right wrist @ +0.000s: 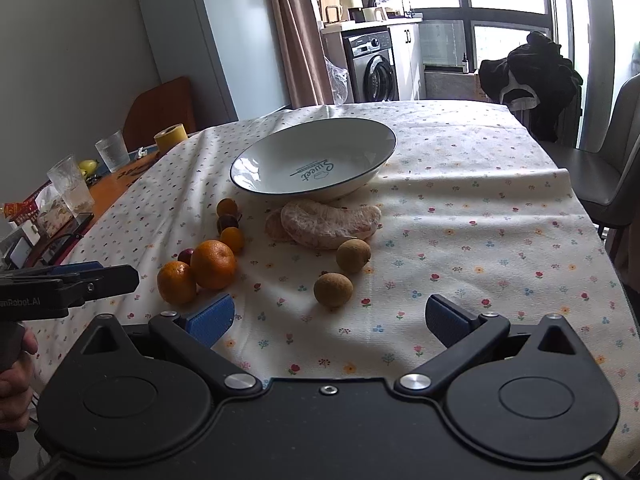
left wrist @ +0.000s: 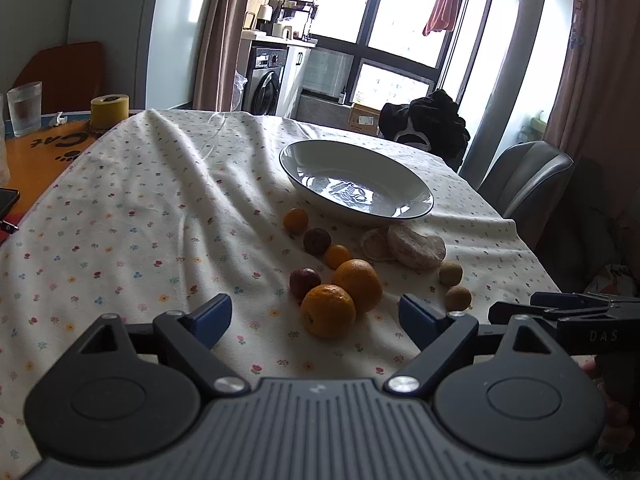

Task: Organize fruits
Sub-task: 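Grasp a large orange with the left tool while the right tool grasps a kiwi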

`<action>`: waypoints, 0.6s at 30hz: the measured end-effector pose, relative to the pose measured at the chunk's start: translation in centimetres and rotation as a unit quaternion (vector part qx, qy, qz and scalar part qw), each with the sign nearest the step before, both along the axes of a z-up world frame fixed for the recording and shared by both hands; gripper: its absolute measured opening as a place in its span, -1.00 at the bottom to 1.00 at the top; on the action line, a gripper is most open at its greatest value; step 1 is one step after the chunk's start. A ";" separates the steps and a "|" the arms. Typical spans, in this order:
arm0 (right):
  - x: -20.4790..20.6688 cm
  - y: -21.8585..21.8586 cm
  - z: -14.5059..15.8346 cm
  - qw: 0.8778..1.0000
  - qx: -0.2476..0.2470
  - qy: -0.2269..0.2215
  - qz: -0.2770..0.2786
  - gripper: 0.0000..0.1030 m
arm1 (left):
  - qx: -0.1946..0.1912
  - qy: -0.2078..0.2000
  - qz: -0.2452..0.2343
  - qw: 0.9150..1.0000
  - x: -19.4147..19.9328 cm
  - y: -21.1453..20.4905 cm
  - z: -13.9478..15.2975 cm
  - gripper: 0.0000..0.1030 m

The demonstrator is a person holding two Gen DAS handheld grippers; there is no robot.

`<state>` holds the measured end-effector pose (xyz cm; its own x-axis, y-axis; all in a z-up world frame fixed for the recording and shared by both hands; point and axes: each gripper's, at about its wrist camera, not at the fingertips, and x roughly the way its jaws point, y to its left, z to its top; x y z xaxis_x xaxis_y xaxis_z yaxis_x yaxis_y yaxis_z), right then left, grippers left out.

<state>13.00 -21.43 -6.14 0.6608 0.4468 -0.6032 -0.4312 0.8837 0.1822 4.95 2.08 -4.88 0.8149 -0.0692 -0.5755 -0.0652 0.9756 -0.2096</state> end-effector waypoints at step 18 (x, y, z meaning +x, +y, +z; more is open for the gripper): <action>2.6 1.7 -2.0 1.000 0.004 0.007 0.007 0.53 | -0.017 0.041 -0.016 0.999 3.5 -0.5 -2.7 -0.03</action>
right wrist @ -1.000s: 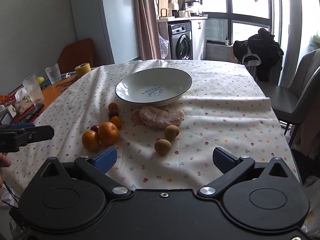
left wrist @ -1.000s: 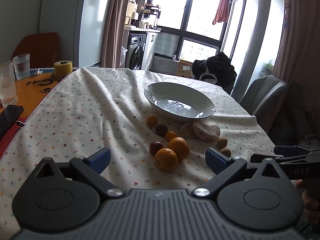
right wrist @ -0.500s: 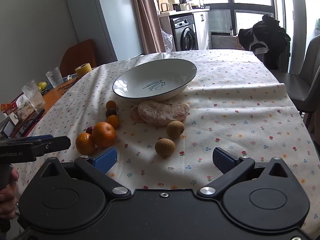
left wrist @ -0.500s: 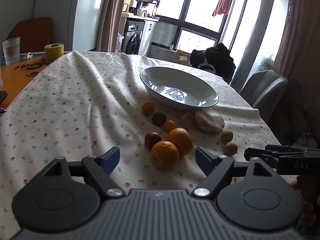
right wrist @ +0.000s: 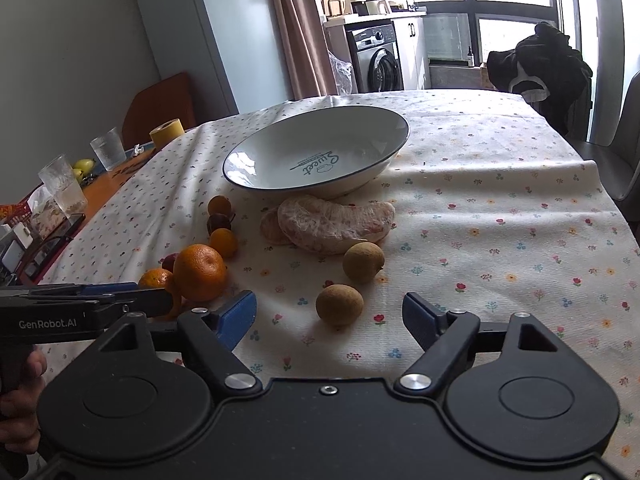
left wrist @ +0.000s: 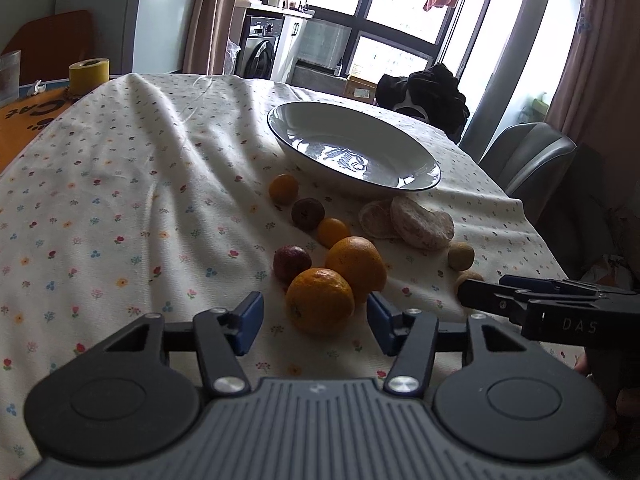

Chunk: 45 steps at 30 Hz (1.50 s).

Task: Organize fruits
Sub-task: 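Grasp a large orange with the left tool while the right tool grasps a kiwi, then carry the orange into the white bowl and open the left tool while the right tool releases the kiwi there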

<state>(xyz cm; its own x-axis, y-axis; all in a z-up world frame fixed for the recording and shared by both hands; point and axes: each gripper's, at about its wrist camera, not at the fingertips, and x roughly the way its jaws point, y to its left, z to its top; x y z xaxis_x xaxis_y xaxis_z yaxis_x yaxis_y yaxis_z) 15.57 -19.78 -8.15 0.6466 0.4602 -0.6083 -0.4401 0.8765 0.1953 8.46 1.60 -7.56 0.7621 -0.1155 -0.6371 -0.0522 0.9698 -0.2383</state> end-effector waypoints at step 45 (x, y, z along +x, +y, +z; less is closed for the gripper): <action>1.9 1.2 2.9 0.998 0.058 -0.037 0.013 -0.50 | 0.043 -0.072 0.033 0.996 2.8 -0.6 5.2 -0.31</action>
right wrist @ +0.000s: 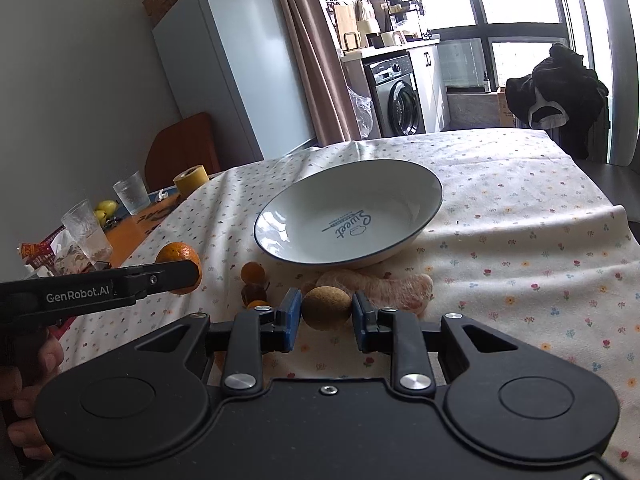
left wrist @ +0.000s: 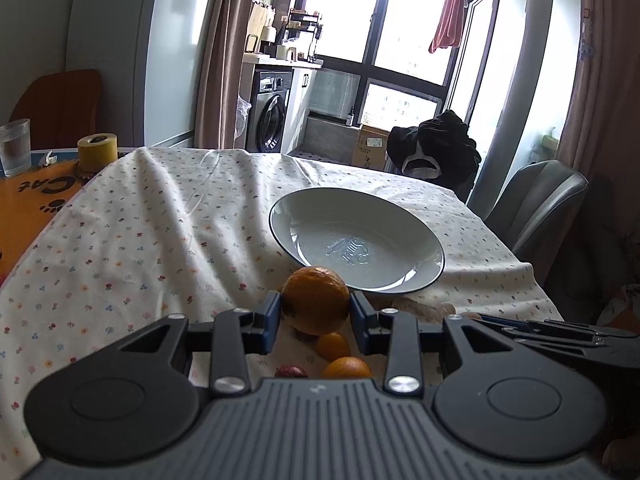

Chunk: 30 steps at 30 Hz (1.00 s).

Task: Organize fruits
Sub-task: 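Carry the orange into the white bowl and open the left tool while the right tool releases the kiwi there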

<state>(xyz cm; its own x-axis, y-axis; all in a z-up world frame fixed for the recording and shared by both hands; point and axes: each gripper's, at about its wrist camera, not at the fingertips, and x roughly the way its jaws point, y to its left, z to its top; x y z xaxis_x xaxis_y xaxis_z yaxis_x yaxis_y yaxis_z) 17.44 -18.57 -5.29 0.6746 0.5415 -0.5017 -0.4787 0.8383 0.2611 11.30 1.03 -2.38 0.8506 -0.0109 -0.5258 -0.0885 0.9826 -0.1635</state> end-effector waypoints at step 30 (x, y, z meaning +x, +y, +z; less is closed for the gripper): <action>7.8 1.2 -0.7 1.000 0.005 0.013 0.000 -0.50 | -0.008 0.034 -0.022 0.999 9.5 -0.6 -1.3 -0.31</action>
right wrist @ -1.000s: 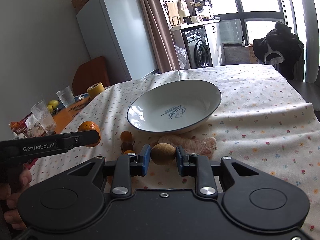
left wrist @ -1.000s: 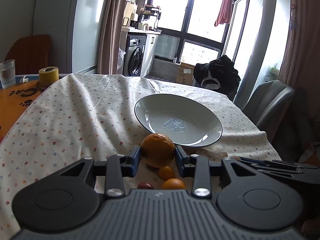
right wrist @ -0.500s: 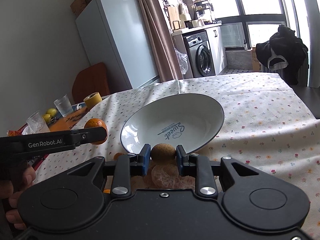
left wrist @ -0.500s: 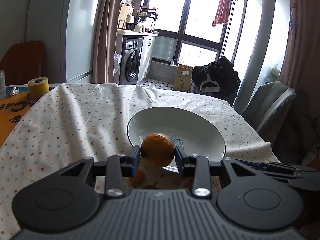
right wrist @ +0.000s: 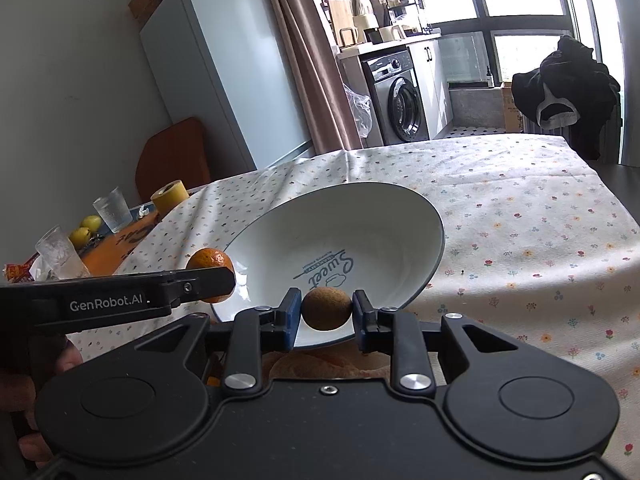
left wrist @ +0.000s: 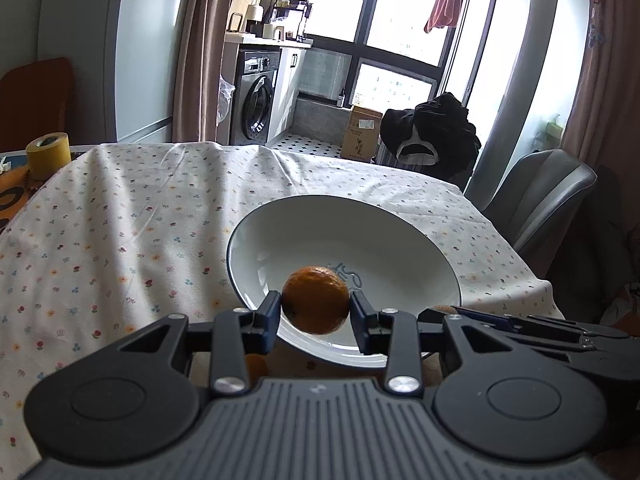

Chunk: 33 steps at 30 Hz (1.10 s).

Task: Organize fruits
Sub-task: 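Carry the orange into the white bowl and open the left tool while the right tool releases the kiwi there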

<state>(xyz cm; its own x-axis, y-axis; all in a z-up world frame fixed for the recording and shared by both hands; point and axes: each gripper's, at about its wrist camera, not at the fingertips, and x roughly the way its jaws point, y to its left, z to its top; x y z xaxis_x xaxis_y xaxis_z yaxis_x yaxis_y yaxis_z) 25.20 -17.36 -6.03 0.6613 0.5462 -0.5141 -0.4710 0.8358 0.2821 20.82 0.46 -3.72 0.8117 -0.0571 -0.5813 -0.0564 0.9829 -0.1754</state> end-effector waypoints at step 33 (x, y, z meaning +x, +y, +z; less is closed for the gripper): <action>3.2 0.7 -1.1 1.000 -0.019 0.008 -0.012 -0.41 | -0.013 0.019 0.005 1.000 3.7 0.3 -1.3 -0.23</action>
